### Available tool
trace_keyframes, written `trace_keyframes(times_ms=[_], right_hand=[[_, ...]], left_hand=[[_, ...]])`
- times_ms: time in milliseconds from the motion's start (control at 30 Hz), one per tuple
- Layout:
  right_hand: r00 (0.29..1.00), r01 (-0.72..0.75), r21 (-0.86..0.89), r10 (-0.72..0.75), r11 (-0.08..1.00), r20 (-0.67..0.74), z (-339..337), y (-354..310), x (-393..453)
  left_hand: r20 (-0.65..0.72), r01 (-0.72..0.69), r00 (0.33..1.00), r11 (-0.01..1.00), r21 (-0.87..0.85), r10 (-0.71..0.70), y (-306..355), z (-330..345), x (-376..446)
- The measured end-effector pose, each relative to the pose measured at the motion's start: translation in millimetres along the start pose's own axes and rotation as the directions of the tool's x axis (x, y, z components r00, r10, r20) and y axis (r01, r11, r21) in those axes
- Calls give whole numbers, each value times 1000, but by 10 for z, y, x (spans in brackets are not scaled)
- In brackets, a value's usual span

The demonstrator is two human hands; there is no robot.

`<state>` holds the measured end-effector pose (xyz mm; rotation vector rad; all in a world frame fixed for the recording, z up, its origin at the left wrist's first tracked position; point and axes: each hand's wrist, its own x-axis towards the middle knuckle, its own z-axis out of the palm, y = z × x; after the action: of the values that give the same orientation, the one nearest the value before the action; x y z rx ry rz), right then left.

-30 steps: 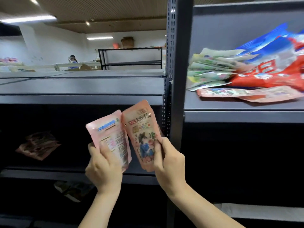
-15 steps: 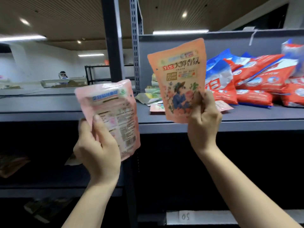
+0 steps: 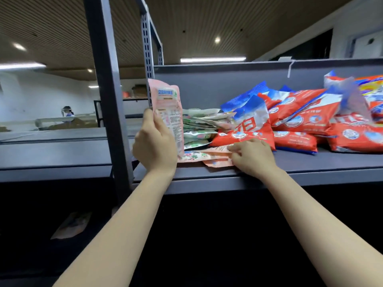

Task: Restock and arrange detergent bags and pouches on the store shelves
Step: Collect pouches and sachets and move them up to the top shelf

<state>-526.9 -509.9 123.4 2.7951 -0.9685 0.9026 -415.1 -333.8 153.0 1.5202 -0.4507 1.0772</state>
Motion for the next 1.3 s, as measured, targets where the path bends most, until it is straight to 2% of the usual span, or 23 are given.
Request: trace_keyframes(times_ms=[167, 233, 267, 300, 333, 367, 400, 433, 467, 500, 567, 700, 767, 900, 1133, 1300], right_hand=[[999, 47, 154, -49, 987, 6, 6, 80, 44], [997, 71, 229, -67, 971, -27, -5, 107, 50], [997, 79, 268, -70, 960, -43, -11, 119, 48], [996, 88, 303, -74, 949, -56, -14, 128, 41], [995, 95, 334, -78, 938, -64, -19, 139, 35], [994, 104, 353, -85, 930, -69, -25, 149, 28], [993, 112, 361, -92, 926, -71, -29, 157, 19], [992, 118, 360, -98, 925, -74, -25, 162, 7], [992, 120, 355, -98, 927, -79, -15, 164, -3], [992, 117, 349, -93, 930, -85, -4, 164, -14], [992, 106, 316, -78, 943, -99, 17, 145, -38], [978, 110, 261, -58, 959, -199, 12, 48, -101], [966, 111, 283, -36, 953, -258, -26, -33, -154], [968, 134, 320, -54, 938, -245, -94, -269, -315], [971, 194, 364, -125, 911, -204, -198, -841, -804], [986, 158, 425, -120, 891, -115, -123, -1424, -1231]], left_hand=[[3, -96, 995, 994, 53, 96, 47, 417, 136], [82, -218, 974, 973, 80, 212, 72, 567, 127], [179, -305, 942, 946, 106, 284, 60, 642, 93], [355, -394, 874, 912, 119, 331, 36, 712, 37], [569, -474, 751, 874, 110, 336, 8, 778, -32], [765, -535, 574, 841, 80, 292, -13, 826, -104], [893, -553, 401, 831, 56, 206, -19, 841, -158], [949, -522, 292, 851, 52, 121, -16, 835, -192], [967, -473, 244, 879, 60, 66, -9, 819, -205], [972, -433, 229, 899, 60, 45, -5, 804, -207], [968, -393, 246, 918, 54, 49, -15, 757, -197], [905, -419, 407, 906, 64, 124, -75, 527, -179], [881, -414, 452, 908, 66, 142, -132, 366, -159], [881, -356, 458, 932, 62, 117, -257, -12, -79], [858, -286, 491, 958, -6, 152, -509, -915, 25], [837, -326, 533, 943, 67, 125, -1101, -1635, 135]])
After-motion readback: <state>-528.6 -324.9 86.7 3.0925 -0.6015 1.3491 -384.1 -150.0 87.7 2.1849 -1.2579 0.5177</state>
